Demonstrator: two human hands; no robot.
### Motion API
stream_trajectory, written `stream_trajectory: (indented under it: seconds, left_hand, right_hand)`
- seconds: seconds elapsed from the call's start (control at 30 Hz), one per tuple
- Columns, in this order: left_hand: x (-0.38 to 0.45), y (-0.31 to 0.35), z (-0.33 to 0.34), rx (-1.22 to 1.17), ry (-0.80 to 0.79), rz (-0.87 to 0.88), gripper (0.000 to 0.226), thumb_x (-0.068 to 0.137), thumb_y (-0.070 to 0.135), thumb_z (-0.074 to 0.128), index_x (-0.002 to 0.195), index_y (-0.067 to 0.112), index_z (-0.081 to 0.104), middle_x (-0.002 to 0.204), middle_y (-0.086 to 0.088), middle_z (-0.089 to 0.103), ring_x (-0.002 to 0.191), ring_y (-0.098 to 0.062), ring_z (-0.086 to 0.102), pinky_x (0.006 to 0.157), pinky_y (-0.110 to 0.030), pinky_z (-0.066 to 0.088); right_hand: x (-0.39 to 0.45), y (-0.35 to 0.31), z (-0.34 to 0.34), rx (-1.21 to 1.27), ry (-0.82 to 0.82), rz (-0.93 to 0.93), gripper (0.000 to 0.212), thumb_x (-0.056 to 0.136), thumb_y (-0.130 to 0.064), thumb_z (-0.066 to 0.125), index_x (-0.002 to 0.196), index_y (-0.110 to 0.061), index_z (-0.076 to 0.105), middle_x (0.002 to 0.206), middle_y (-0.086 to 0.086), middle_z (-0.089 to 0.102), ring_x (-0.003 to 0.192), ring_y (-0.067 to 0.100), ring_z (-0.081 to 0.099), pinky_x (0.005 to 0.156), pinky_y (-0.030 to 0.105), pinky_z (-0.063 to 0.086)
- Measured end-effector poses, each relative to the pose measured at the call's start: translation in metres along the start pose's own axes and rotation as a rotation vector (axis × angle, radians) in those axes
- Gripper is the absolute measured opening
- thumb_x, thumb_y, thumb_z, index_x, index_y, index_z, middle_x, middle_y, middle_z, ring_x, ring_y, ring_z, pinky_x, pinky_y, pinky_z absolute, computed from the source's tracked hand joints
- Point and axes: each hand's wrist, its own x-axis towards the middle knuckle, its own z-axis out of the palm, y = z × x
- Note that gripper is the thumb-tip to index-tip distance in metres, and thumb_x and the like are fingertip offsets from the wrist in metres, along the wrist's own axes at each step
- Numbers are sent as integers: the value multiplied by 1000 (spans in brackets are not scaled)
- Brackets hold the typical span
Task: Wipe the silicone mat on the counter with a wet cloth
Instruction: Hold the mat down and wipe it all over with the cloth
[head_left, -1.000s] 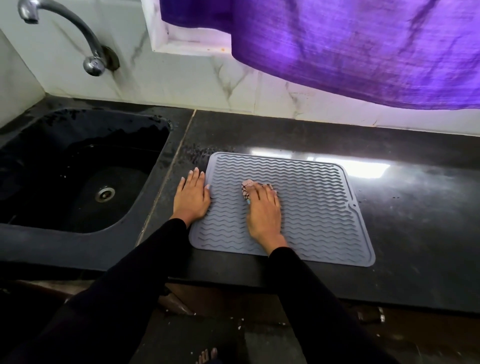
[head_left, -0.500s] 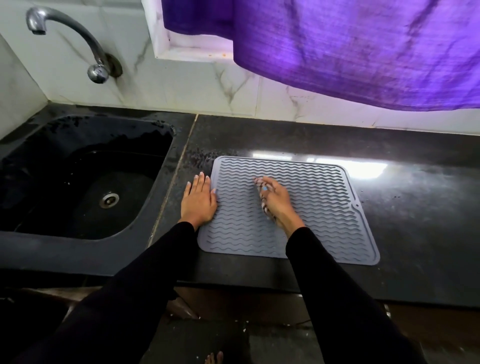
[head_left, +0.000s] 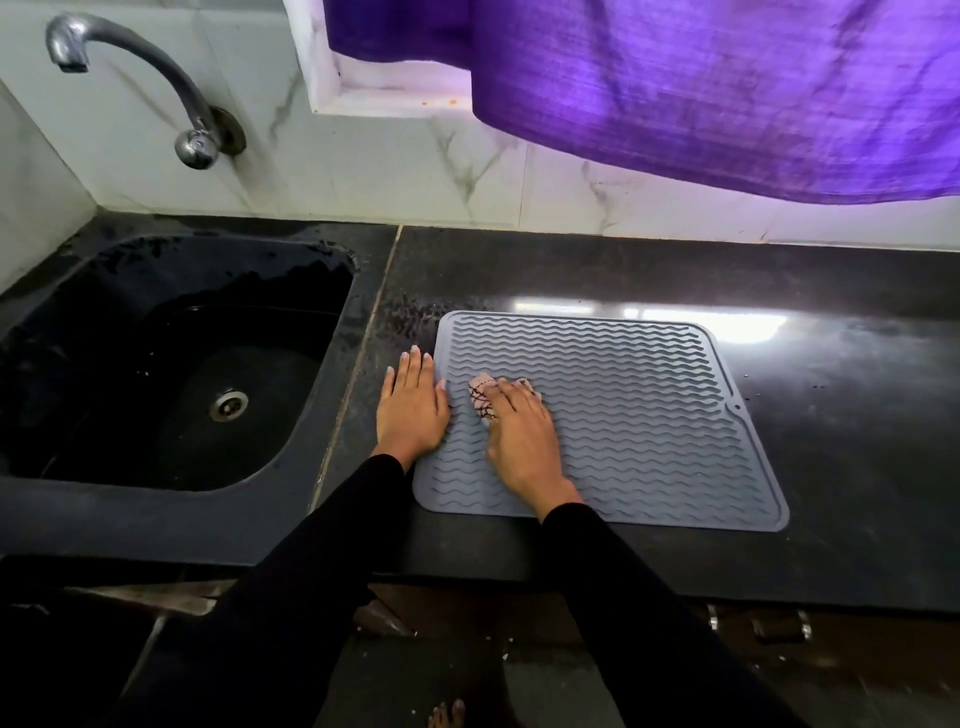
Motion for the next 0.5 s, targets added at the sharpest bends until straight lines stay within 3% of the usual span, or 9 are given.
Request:
stream_trajectory:
  seconds: [0.13,0.2,0.27,0.33,0.37,0.43,0.5]
  left_hand:
    - [0,-1,0,-1,-15,2,54,100,30,19,146,5,13,157,-11,8,145,-21,3,118,-37,-3]
    - [0,-1,-1,-1,-29,6,54,100,31,19,147,6,12,157,-11,7,145,-21,2,118,-37,-3]
    - [0,-2,-2,2,-47,0,55,99,32,18,147,6,11,157,-10,6,145,-20,1,118,-37,-3]
    - [-1,-2,-3,-1,-52,-2,55,99,32,17,147,6,11,157,-10,5,145,-20,0,118,-37,-3]
    - [-1,-2,-4,-4,-53,0,55,99,32,17,147,6,11,157,-10,5,145,-21,0,118,-37,-3]
    - [-1,-1,-4,-10,-53,2,55,99,32,17,147,6,11,157,-10,5,145,-21,1,118,-38,-3]
    - [-1,-1,-3,-9,-49,1,55,99,32,18,147,6,12,157,-11,6,145,-22,1,118,-38,-2]
  right_hand:
    - [10,10,-7,233,-87,50,47,90,-12,52,136,-21,48,142,3,47,134,21,37,115,33,25]
    - [15,5,-22,546,-81,190,40,91,-9,54,129,-21,56,131,1,58,121,17,51,106,31,39]
    - [20,1,-40,961,-64,417,34,93,-6,52,124,-17,60,114,2,67,95,13,62,82,24,51]
    - [24,9,-54,1316,27,626,31,95,-4,46,122,-12,60,88,1,72,65,11,58,54,19,48]
    - [25,15,-60,1421,131,709,32,96,-3,44,123,-11,59,77,0,71,57,12,55,47,18,45]
    - [25,27,-70,1330,321,784,32,96,-7,46,124,-15,60,87,2,71,66,15,60,50,17,47]
    - [19,37,-76,909,410,732,35,94,-12,51,126,-22,59,117,0,66,98,17,61,76,20,48]
